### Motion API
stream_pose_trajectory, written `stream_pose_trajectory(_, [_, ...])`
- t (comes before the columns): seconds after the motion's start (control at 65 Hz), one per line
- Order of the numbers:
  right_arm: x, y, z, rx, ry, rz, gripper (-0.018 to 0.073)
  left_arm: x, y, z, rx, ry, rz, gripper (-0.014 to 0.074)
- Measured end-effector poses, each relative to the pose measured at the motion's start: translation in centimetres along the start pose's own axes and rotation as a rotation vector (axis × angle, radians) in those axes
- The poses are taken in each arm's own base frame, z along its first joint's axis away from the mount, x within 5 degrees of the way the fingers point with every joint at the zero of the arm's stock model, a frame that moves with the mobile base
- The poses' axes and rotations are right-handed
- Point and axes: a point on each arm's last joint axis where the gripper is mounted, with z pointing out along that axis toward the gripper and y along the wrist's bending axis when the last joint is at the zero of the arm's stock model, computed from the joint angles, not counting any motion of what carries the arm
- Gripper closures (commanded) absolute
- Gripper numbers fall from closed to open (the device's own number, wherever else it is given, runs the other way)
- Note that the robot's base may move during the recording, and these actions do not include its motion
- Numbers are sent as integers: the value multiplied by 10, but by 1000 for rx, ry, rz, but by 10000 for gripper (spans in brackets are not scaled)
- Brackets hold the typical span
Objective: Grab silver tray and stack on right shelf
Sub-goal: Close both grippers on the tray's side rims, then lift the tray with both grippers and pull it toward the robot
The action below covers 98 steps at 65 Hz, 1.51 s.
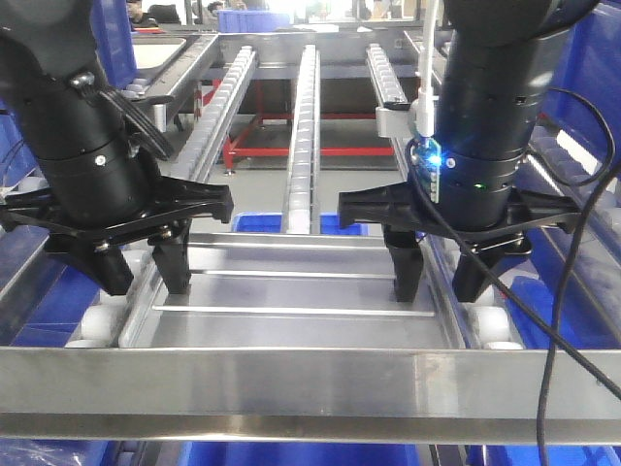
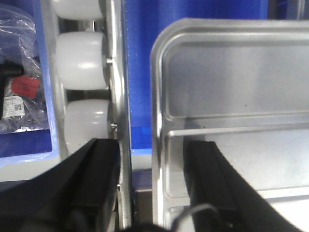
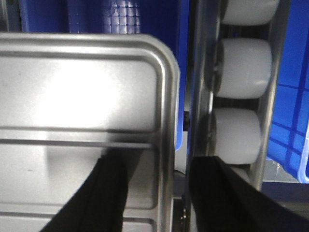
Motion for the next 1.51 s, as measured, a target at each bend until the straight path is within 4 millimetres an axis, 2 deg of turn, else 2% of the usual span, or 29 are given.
stream_pose_trajectory(0.6, [0, 0, 0, -1, -1, 0, 147, 0, 0, 0, 4, 0, -6, 394])
stream_pose_trajectory(0.661, [0, 0, 0, -1, -1, 0, 190, 0, -1, 0, 10, 3, -17, 443])
stream_pose_trajectory(0.953, [1, -1, -1, 8, 8, 0, 502, 1, -1, 0, 15, 16, -39, 691])
stream_pose_trajectory(1.507, [0, -1, -2, 7, 6, 0, 500, 0, 0, -1, 11, 23, -50, 696])
